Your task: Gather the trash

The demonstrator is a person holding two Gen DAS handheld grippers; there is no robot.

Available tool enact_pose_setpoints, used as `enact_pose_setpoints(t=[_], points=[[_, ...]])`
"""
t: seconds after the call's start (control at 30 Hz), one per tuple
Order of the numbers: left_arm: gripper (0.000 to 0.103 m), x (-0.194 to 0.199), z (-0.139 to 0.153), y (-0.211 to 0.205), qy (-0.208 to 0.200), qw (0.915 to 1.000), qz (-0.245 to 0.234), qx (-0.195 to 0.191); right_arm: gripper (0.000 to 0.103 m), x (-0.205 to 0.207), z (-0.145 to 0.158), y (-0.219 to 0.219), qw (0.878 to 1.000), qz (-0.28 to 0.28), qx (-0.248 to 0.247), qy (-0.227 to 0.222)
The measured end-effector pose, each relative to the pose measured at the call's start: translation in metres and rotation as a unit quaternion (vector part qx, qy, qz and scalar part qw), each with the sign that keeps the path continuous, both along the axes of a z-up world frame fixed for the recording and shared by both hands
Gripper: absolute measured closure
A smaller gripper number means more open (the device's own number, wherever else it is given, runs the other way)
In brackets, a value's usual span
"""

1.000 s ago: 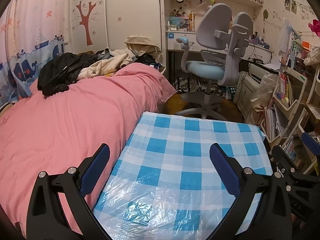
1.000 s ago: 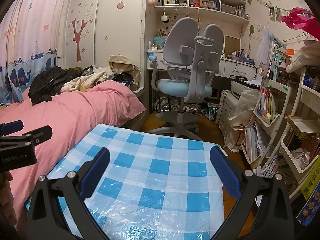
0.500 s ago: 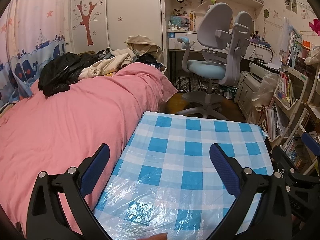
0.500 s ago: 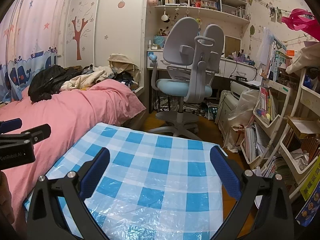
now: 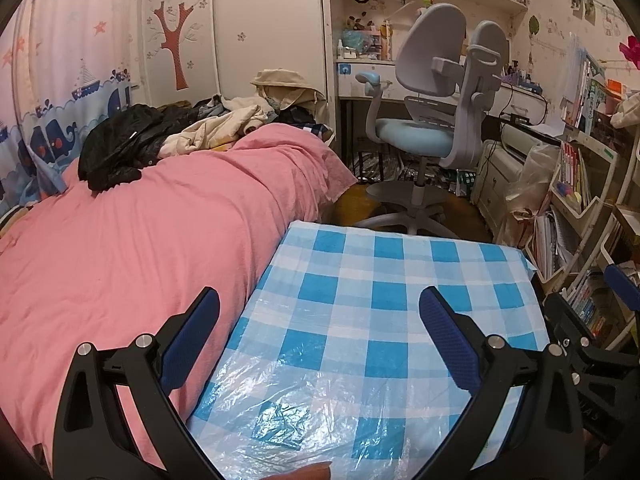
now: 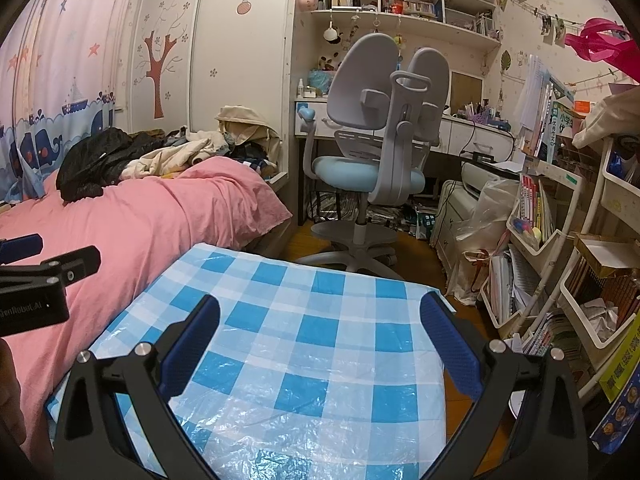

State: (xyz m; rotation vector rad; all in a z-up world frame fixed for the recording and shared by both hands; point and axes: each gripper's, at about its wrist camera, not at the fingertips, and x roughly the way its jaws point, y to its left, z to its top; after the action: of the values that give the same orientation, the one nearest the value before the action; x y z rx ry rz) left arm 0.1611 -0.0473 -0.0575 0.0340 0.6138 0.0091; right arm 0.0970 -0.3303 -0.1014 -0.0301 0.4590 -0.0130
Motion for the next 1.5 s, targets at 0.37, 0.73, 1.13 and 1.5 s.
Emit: enact_pose_setpoints(t=[0.37,0.73,1.13,1.5], points=[[0.006,-0.0004,-0.0014,0.0019,0.000,1.0000,0.002,0.001,0.007,0.0000,-0.0019,-0.0007,1.000,0.002,-0.001,0.002],[0.006,0.0002,-0.0009,0.0016,0.000,1.0000,0.003,0.003,0.007,-0.0007,-0.0041,-0.0012,1.000,0.006,-0.005,0.004],[0.006,0.0003,-0.0007,0.0010,0.000,1.0000,0.003,0.003,0.007,0.0002,-0.0039,-0.0010,1.000,0.006,-0.005,0.006],[0.006,0.0007,-0.0013,0.0017,-0.001,1.0000,0.003,0.006,0.007,0.0013,-0.0055,-0.0015,1.000,0.008,-0.006,0.008]])
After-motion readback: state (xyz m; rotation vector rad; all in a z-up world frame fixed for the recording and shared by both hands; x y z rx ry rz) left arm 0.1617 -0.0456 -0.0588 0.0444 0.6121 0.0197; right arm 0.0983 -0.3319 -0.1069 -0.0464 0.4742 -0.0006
